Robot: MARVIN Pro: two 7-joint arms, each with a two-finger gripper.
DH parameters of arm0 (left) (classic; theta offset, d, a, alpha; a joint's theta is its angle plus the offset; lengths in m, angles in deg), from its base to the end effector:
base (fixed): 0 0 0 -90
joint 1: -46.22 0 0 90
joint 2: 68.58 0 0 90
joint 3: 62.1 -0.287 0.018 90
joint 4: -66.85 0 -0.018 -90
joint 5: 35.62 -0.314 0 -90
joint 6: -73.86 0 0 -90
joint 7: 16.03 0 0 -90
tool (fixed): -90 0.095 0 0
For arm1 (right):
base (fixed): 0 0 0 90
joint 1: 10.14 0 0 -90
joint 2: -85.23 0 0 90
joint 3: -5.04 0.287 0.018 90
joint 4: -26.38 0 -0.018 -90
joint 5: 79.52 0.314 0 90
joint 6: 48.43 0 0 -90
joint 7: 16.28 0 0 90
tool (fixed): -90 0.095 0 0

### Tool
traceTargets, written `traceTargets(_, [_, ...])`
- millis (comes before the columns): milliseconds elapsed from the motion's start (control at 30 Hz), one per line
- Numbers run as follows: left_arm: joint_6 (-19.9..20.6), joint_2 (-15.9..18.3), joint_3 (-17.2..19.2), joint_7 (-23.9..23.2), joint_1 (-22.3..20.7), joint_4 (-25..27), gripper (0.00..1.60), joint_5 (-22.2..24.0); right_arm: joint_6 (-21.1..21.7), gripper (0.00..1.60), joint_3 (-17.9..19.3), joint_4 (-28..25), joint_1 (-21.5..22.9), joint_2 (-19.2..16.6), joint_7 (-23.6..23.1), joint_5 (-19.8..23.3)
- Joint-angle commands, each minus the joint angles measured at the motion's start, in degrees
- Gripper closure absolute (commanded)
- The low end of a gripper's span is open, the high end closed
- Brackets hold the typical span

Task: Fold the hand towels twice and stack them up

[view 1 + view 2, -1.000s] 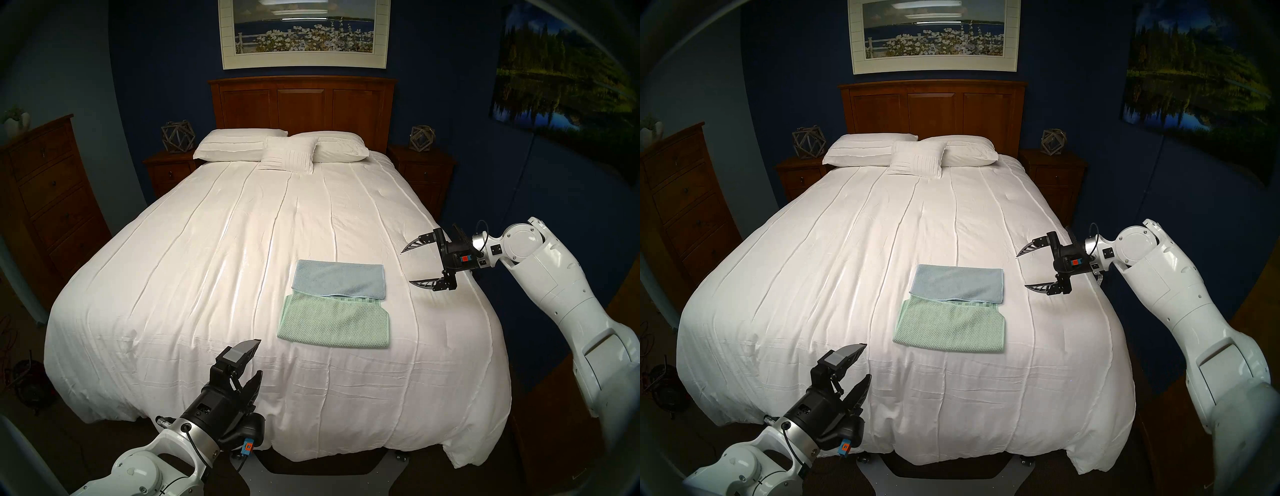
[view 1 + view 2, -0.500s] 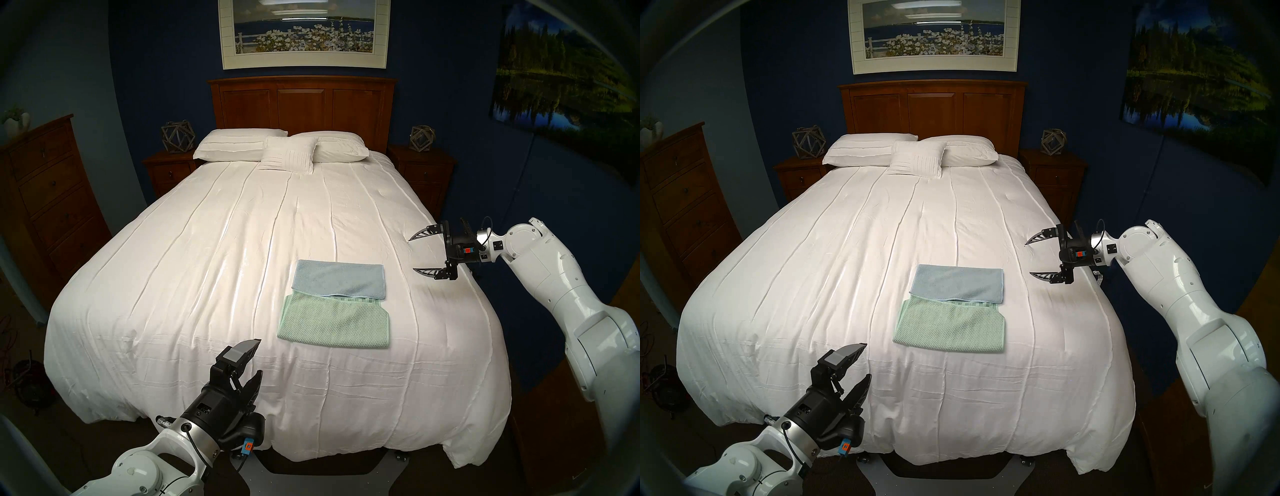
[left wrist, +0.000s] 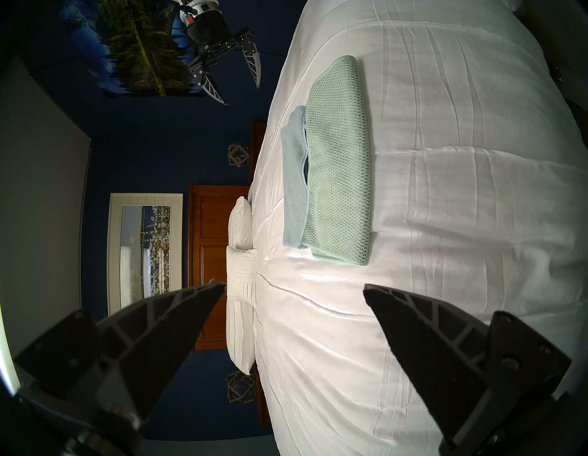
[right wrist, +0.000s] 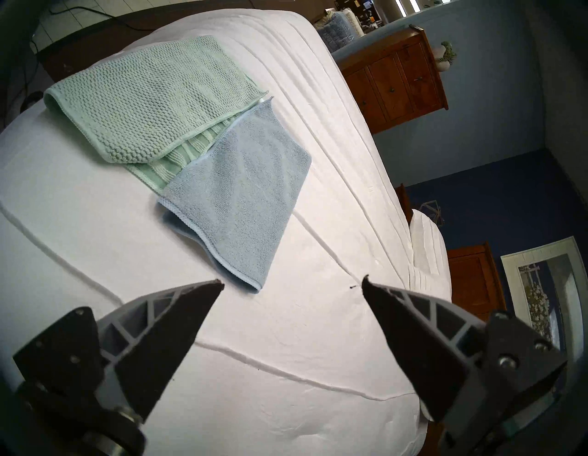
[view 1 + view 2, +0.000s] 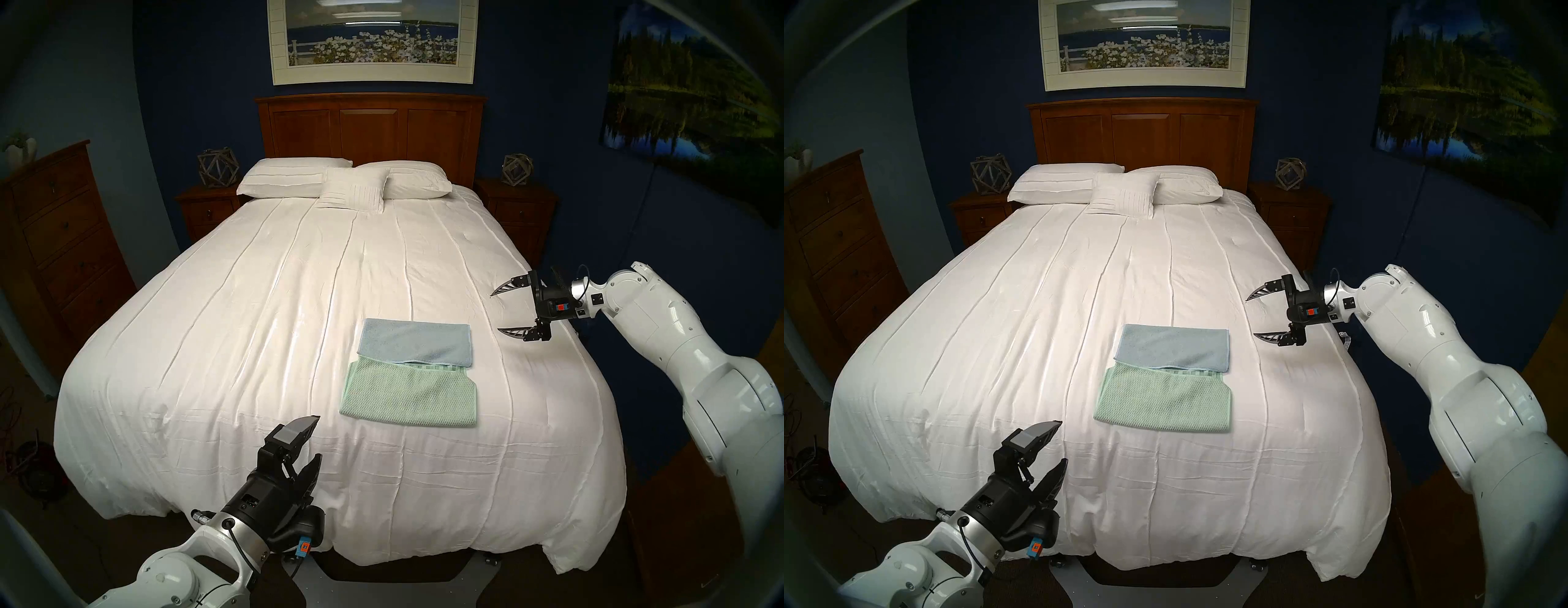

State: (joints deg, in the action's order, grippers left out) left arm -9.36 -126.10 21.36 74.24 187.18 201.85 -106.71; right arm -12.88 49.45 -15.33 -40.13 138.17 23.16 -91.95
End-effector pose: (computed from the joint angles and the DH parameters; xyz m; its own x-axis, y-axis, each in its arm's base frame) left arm 0.1826 -0.0148 -0.2650 -0.3362 -0.9405 0.0494 -0.2047 0.0217 -0.9786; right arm 0.5611 -0.1297 -0.1809 -0.7648 0.5966 0.2432 0.5033 0.3176 0.8036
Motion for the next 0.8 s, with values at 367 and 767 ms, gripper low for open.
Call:
traceTargets(367, [-0.04, -0.03, 0.02, 0.27, 0.03, 1.04, 0.0, -0.01, -0.55, 0.0, -13.75, 5.87, 8.76, 7.4, -5.41, -7.67])
traceTargets(767, [-0.04, -0.03, 0.01, 0.27, 0.02, 1.04, 0.0, -0.01, -0.55, 0.0, -16.14, 13.35, 11.71, 13.15, -2.16, -8.69])
